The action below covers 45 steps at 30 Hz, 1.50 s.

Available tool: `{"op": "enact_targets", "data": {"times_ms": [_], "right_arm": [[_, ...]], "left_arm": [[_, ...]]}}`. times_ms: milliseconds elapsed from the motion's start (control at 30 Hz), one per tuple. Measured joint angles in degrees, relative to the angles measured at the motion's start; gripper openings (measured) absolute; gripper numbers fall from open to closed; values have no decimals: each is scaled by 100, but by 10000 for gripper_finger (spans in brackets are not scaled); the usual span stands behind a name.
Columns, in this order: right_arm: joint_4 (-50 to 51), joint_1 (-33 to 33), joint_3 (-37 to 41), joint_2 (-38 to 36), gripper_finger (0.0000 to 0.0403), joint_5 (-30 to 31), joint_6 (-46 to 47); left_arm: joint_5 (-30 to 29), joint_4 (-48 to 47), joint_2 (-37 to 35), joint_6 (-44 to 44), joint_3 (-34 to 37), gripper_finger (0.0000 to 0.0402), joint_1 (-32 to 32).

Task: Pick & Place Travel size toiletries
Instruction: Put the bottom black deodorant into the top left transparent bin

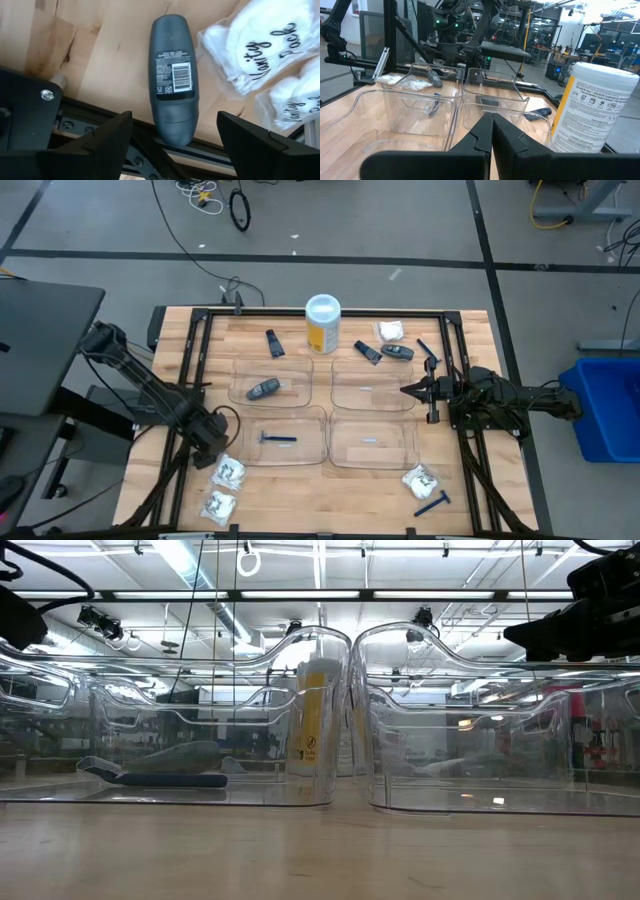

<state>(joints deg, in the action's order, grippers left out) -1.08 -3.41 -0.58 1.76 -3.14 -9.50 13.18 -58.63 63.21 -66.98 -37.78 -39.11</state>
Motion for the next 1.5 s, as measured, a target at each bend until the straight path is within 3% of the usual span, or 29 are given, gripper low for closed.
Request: {"op": "enact_targets", "data": {"times_ms": [633,1500], "right_arm": [[0,2,0,2,12,-1,0],[0,0,0,2,12,-1,0]], "left_arm": [[428,944,318,-118,422,300,-109],[211,1036,905,-20,435,300,-319]]}}
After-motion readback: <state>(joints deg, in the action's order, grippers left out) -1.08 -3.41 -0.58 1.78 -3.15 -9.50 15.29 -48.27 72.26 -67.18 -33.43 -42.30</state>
